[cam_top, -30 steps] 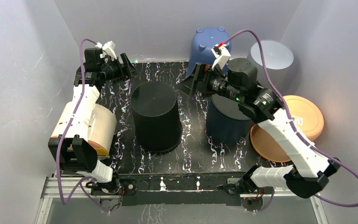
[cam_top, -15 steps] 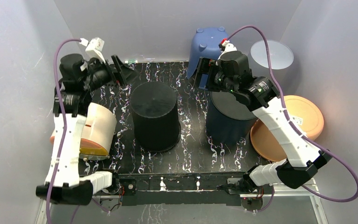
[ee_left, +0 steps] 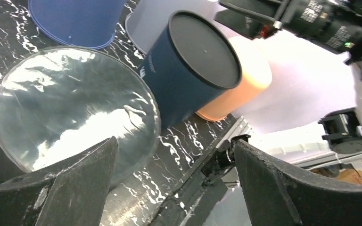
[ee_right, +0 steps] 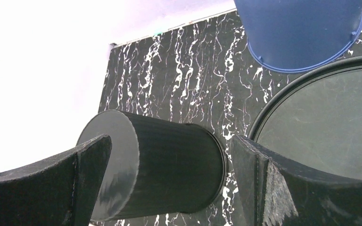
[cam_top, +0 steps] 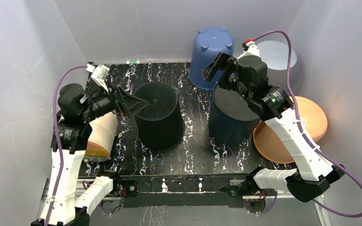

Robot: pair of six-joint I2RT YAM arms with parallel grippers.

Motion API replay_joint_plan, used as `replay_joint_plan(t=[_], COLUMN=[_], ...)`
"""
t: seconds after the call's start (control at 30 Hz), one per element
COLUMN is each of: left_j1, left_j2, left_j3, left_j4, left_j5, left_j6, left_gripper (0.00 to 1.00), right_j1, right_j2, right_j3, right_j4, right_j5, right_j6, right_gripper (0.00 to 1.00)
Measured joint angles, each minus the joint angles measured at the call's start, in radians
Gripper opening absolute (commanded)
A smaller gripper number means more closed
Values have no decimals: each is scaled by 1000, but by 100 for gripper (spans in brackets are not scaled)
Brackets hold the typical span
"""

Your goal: Turn the large container upside down

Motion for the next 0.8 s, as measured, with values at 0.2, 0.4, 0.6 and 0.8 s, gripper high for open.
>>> replay_joint_plan(t=[0.2, 0.4, 0.6, 0.8], left_j1=[-5, -5, -5, -7], left_j2=[-84, -120, -71, -62], left_j3=[70, -21, -155, -227], left_j4=[-231, -400, -402, -301], left_j5=[-7, -1, 15, 52], left_j6=[5, -3, -18, -80], left_gripper=[92, 94, 94, 94], right_j1=[0, -2, -2, -2], right_j2=[14, 10, 10, -27], right_j3=[-2, -61, -85, -135], right_j4=[-3, 6, -5, -7], right_j5=[79, 114, 122, 130], right_j6=[37, 56, 67, 71], right_gripper=[98, 98, 98, 98])
